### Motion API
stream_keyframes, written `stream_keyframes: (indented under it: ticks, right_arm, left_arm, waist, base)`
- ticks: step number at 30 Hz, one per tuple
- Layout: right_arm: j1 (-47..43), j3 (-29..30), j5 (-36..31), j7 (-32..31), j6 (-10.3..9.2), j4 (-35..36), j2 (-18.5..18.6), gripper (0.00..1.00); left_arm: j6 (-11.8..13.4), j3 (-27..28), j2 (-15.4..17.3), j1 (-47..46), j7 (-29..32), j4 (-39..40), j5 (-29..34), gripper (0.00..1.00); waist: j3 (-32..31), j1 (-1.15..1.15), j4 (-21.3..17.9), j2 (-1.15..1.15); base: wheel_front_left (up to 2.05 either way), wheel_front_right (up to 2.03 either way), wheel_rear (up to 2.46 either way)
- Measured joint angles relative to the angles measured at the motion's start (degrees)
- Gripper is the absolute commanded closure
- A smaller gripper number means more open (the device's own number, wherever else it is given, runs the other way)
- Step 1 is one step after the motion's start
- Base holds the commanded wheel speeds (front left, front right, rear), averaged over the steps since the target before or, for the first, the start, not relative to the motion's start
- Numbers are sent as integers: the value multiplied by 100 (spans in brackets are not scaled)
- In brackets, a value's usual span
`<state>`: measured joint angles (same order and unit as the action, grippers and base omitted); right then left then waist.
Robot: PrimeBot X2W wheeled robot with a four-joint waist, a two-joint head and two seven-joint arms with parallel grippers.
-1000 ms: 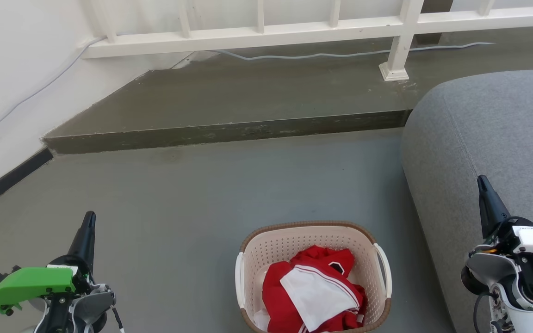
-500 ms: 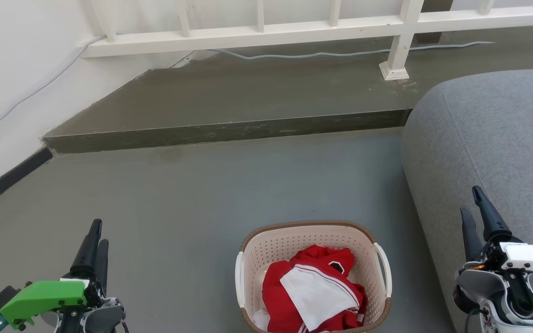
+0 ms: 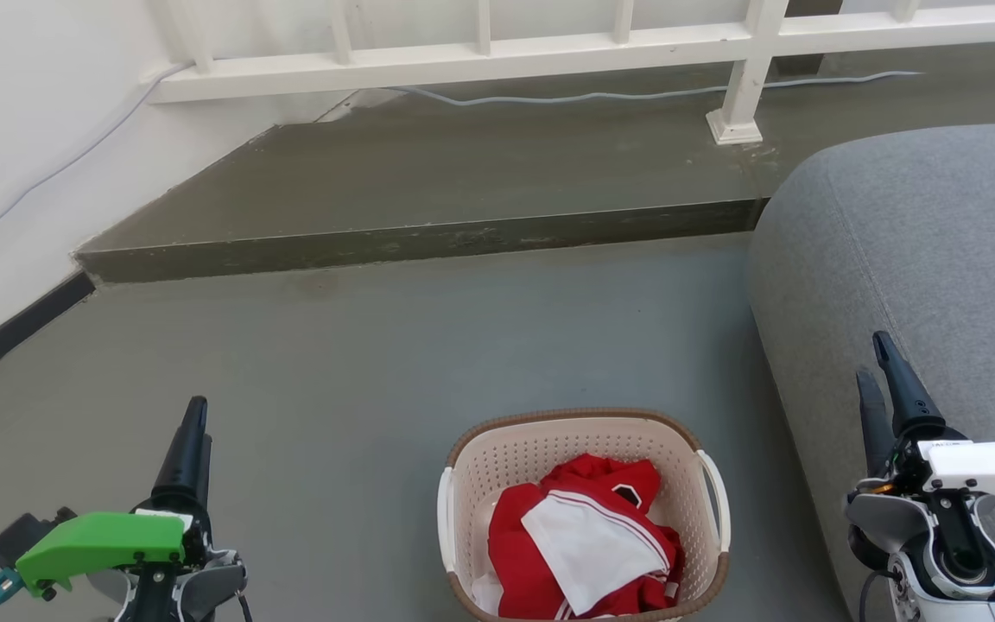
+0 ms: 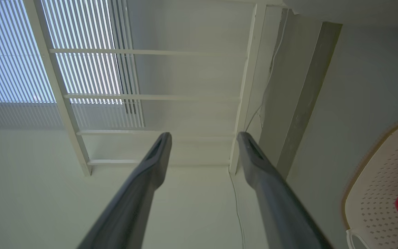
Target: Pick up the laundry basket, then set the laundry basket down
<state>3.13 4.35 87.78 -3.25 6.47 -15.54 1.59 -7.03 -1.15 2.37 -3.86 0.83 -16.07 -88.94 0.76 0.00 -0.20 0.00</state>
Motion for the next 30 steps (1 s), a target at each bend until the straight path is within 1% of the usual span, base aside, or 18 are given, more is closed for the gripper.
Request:
stream_keyframes:
  ticks: [10, 11, 15, 25, 30]
  right_arm:
    - [44, -325, -523, 280, 1, 111, 186, 0]
    - [57, -382, -636, 332, 1, 123, 221, 0]
    - [90, -516, -794, 425, 1, 131, 225, 0]
    - [151, -781, -1539, 644, 3, 137, 430, 0]
    - [240, -865, -1979, 755, 4, 141, 493, 0]
  left_arm:
    - [0, -276, 140, -47, -227, 112, 644, 0]
    - [0, -336, 187, -75, -258, 136, 853, 0]
    - [0, -509, 264, -93, -330, 176, 1211, 0]
    - [0, -465, 267, -147, -521, 298, 2120, 0]
    - [-1, -468, 267, -200, -604, 396, 2703, 0]
  waist:
    - [27, 0, -26, 0]
    - [31, 0, -32, 0]
    - [39, 0, -47, 0]
    - [50, 0, -68, 0]
    - [57, 0, -76, 0]
  base:
    - [0, 0, 0]
    - [0, 0, 0]
    - [0, 0, 0]
    - [0, 0, 0]
    - [0, 0, 0]
